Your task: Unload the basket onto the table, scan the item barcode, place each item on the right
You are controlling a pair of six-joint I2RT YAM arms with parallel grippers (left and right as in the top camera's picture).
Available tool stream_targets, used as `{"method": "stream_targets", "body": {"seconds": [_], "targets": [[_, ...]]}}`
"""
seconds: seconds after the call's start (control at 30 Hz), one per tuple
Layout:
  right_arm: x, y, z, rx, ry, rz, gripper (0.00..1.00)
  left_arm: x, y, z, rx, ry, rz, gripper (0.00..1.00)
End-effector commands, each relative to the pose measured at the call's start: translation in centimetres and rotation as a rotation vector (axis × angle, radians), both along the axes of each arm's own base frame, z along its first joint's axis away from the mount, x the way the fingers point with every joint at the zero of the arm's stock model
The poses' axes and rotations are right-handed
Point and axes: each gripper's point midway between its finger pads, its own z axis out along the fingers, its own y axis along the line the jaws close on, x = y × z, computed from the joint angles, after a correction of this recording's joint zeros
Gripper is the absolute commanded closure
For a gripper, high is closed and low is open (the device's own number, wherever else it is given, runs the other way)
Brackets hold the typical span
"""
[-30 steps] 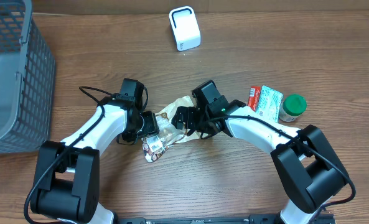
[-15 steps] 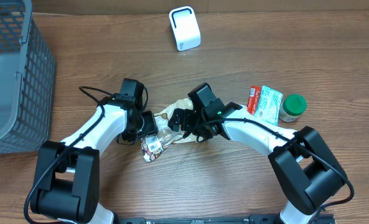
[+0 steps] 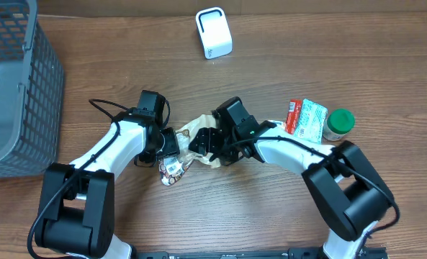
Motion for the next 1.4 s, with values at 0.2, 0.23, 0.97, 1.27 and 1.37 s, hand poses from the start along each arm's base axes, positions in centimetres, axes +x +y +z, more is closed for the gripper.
{"method": "stream_targets", "body": {"seconds": [0.2,0.23,0.97,1.27,1.37], "targets": [[-3.2,2.2,0.0,0.149,0.05,0.206,0.23,-0.4,1.0,-0.7,0.069,0.006,-0.004,0.47],[-3.2,2.2,0.0,0.15,0.05,0.206,0.23,-0.4,1.2,-0.7,0.079,0.003,-0.005,0.47],[4.6,-2.5,2.3,0.028,-0.153,-0.023,0.04,0.1,1.7,-0.7,0.113,-0.021,-0.018,0.46],[6.1,-3.7,1.4,-0.08,-0.236,-0.066,0.0,0.1,1.7,-0.7,0.113,-0.02,-0.018,0.45],[6.0,-3.9,1.1,-0.108,-0.247,-0.06,0.0,0.1,1.7,-0.7,0.113,-0.02,-0.018,0.45]]}}
